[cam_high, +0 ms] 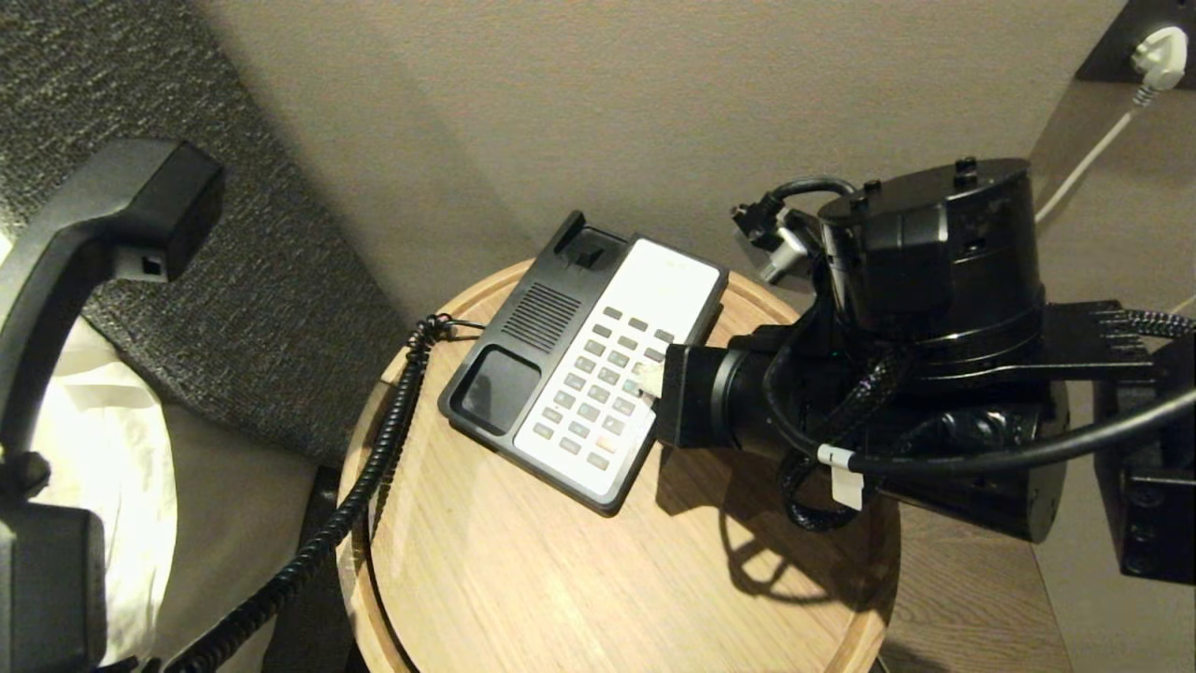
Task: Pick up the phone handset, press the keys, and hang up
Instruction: Dial the number
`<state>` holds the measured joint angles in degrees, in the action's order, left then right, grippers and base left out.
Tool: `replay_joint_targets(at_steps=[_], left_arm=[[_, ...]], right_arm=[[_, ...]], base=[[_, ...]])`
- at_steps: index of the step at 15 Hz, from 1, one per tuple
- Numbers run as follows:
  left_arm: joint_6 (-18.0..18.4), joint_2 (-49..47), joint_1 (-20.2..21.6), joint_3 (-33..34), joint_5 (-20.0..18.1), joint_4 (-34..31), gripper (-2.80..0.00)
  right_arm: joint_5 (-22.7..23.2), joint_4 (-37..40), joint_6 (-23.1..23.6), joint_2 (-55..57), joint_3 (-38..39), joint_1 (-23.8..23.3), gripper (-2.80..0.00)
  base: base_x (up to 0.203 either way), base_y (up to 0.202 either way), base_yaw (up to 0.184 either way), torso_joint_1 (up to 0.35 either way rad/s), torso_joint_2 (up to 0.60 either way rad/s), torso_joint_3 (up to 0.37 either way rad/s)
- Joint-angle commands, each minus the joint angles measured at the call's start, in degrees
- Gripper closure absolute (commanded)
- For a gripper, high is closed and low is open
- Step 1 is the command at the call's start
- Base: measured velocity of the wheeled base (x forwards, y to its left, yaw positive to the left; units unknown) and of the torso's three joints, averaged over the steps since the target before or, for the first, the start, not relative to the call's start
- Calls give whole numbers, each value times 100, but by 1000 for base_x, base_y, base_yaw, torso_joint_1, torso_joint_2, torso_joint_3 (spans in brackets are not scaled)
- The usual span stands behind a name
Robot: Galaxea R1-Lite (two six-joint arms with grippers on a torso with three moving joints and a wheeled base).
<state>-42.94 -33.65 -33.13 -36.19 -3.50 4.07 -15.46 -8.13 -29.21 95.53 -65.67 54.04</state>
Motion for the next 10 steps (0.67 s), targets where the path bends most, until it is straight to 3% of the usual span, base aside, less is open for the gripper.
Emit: replay_joint_targets(at_steps=[1,10], left_arm=[[-21,3,0,13,-2,6,0],[-13,16,0,24,-2,6,0]], right_arm=[[-19,4,-15,10,19,-1,0],[-19,-291,-55,-42,98,-8,0]], base=[[0,0,0,0,0,0],[0,0,0,0,0,0]])
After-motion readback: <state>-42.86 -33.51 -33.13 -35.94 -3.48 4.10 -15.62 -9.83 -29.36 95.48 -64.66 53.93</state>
